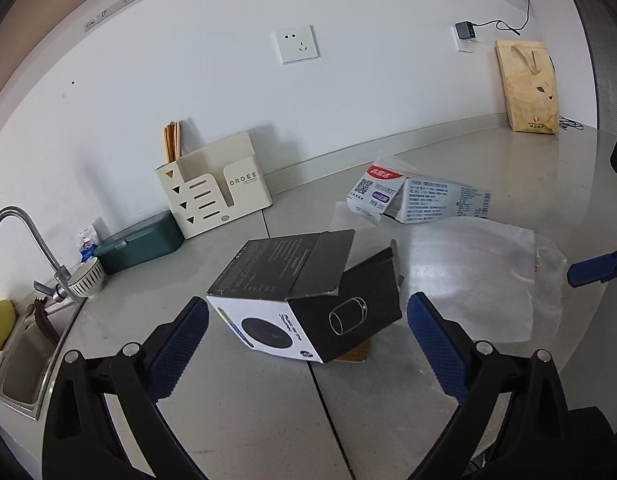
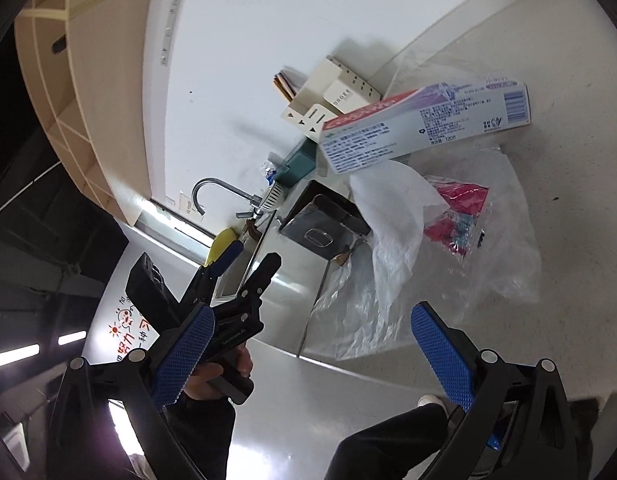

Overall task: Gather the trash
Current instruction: 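Grasp the speaker box with the left tool while the right tool grasps the plastic bag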

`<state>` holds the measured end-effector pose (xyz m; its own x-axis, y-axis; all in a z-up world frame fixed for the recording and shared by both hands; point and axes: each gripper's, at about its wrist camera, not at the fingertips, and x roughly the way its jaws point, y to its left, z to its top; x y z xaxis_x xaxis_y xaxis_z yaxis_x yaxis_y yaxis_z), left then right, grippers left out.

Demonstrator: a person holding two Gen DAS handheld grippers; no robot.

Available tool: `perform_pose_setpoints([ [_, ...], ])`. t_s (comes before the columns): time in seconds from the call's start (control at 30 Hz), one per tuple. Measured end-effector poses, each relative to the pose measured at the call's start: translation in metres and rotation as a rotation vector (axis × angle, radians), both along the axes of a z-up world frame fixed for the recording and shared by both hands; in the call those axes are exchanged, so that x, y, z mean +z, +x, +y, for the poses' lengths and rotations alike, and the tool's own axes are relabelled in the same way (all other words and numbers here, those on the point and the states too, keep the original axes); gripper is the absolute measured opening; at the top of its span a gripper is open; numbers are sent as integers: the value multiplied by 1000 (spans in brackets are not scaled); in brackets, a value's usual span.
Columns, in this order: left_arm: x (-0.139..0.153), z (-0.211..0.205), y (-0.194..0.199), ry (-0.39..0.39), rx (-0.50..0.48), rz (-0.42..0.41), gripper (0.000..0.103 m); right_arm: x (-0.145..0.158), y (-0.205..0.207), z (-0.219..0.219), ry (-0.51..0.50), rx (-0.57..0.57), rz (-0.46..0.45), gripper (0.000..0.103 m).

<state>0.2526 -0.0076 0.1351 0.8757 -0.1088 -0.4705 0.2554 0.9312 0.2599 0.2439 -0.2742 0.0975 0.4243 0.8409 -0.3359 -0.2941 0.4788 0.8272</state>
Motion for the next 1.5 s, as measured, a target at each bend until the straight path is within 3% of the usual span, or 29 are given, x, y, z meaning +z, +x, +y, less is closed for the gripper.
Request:
perform_pose_setpoints([
  [0.3, -8, 3, 32, 75, 1, -57, 97, -19, 34, 7, 66, 15, 74, 99],
  [0.57, -5, 4, 41, 91, -55, -75, 67, -13, 34, 14, 83, 42, 69, 95],
  [0.77, 1, 5, 45, 88, -96, -84, 44, -7, 31, 18, 45, 50, 61, 64],
  [0.83, 1, 6, 48, 87, -110, -72, 36, -5, 31, 22, 4, 43, 54, 42],
  [0.9, 2, 7, 50, 87, -129, -69, 17, -5, 32, 26, -31, 39, 50, 22],
  [0.93, 3, 7, 50, 90, -138, -68, 15, -6, 33, 27, -42, 39, 51, 13],
  [1.0, 3, 7, 50, 95, -151, -72, 9, -8, 34, 30, -55, 37, 57, 8],
  [1.5, 22, 29, 34, 17, -131, -127, 5, 13, 21, 38, -22, 52, -2, 7],
])
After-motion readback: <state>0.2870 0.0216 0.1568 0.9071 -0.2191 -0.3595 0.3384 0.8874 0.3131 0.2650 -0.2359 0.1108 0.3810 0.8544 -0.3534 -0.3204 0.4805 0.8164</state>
